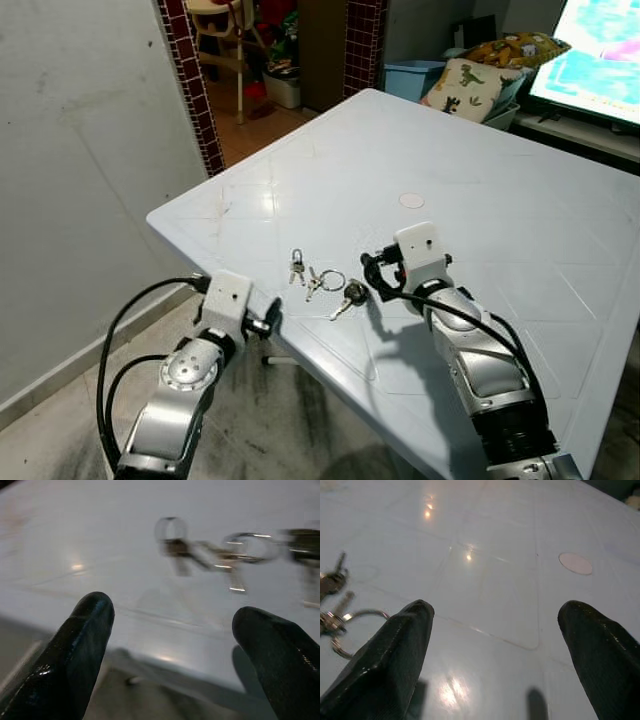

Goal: Hang keys on a hook

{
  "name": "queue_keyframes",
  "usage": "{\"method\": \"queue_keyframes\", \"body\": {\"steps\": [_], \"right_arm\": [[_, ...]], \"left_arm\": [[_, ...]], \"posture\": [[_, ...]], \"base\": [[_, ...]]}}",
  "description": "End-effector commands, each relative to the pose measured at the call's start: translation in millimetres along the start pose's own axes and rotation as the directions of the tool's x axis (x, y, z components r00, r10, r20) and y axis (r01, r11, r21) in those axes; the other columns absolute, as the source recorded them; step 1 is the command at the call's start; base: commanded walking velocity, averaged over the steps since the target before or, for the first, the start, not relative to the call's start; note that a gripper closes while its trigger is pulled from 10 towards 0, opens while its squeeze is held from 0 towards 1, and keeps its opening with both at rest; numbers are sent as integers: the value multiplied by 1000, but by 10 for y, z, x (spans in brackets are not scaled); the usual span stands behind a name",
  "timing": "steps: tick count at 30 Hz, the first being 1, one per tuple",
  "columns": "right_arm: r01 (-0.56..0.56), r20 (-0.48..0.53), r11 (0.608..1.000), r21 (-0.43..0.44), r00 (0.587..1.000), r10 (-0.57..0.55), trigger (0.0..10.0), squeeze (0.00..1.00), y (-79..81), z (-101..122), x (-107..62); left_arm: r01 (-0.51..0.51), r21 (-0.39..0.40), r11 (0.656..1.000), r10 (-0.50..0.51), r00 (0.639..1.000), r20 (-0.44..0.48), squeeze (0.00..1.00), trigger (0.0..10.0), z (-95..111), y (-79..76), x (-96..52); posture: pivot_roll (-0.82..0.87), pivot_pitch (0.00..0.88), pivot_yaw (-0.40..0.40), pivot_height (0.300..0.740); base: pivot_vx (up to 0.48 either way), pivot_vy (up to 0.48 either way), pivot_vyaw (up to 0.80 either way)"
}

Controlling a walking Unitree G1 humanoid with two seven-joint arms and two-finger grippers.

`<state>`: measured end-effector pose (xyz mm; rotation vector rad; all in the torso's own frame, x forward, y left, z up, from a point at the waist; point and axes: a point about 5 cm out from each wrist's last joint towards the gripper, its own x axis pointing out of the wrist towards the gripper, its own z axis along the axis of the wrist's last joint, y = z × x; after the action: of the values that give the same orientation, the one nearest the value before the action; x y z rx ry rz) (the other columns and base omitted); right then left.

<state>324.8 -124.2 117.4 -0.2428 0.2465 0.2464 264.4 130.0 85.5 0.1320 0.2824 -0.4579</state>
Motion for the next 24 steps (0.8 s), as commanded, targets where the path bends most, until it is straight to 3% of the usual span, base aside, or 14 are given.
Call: {"method": "queue_keyframes", "body": {"steps": [1,11,19,21,22,23,24], "right_arm": [[2,-18,1000,0,1000,-2,10000,0,-21,-9,18],[-65,-65,997,-42,996,62,10000,0,-10,-43,41],[-67,-103,987,-147,993,52,10000,0,-54,-77,90],[-67,-98,985,-160,994,52,10000,0,-59,-68,108],[-67,-94,983,-172,994,52,8627,0,-65,-63,117],[-68,-91,981,-181,994,52,4235,0,-75,-62,126],[-68,-95,982,-175,994,52,4431,0,-86,-68,126]], "left_arm": [[75,11,997,-75,997,13,0,10000,21,-48,-31],[155,31,987,-156,987,26,0,10000,69,-96,-96],[213,20,977,-214,976,31,0,10000,81,-148,-126],[212,61,975,-214,976,41,0,10000,103,-151,-108],[211,67,975,-215,976,45,0,10000,113,-159,-97],[208,74,975,-212,976,54,0,10000,130,-169,-86],[202,77,976,-207,976,65,0,10000,144,-170,-82]], "posture": [[36,0,10,740],[40,0,-5,740],[40,0,-10,740],[39,0,-12,740],[39,0,-13,740],[40,0,-14,740],[40,0,-14,740]], "base": [[0,0,0],[0,0,0],[0,0,0],[0,0,0],[0,0,0],[0,0,0],[0,0,0]]}}
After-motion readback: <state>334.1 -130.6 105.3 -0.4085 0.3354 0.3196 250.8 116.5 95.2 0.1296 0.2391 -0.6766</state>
